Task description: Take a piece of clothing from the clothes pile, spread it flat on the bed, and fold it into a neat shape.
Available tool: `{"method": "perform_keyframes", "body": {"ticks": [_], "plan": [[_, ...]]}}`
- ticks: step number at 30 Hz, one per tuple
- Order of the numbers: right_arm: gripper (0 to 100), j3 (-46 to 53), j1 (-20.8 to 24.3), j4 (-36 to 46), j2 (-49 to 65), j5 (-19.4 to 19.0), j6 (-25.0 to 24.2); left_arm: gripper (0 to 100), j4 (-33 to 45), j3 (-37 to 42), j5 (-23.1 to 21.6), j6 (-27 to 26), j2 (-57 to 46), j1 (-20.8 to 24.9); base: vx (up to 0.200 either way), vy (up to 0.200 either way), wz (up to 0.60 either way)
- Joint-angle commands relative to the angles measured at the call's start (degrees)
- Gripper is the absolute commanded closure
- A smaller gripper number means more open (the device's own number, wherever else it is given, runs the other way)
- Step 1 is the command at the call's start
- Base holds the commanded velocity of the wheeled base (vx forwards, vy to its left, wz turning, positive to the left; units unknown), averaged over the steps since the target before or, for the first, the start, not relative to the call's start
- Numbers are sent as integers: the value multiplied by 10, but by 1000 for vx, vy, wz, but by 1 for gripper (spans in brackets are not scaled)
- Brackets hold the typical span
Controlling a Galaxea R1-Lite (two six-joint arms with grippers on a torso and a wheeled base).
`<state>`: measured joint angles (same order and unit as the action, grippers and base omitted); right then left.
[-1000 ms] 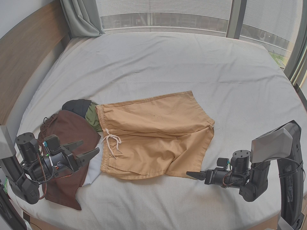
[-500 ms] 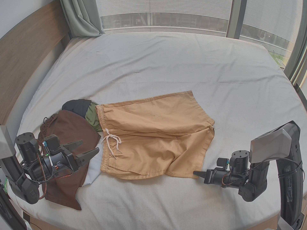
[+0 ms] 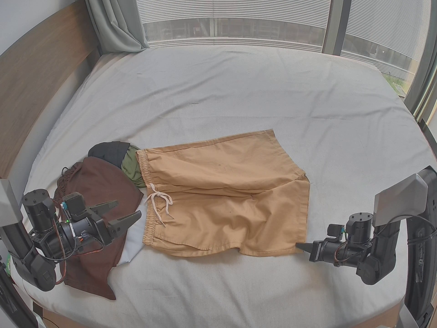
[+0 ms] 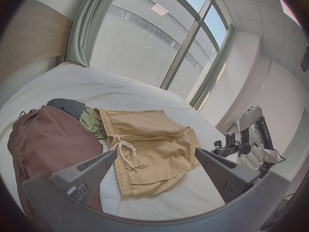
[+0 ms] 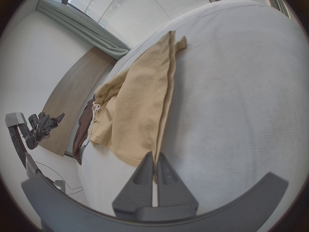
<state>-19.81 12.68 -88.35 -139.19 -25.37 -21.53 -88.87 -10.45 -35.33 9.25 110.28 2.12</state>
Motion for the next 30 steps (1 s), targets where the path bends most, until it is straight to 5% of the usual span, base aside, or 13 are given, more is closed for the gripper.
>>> {"method": "perform_keyframes", "body": {"ticks": [1,28,29,30], "plan": [[100,17,-28,0,16,-11,3,0,0,1,0,1,4,0,0,0,0],[100,60,-51,0,34,-24,22,0,-1,4,0,-1,49,-5,0,0,0],[0,59,-51,0,33,-24,25,0,-1,4,0,-1,49,-5,0,0,0],[0,58,-51,0,33,-24,25,0,-1,5,0,-1,49,-5,0,0,0]]}}
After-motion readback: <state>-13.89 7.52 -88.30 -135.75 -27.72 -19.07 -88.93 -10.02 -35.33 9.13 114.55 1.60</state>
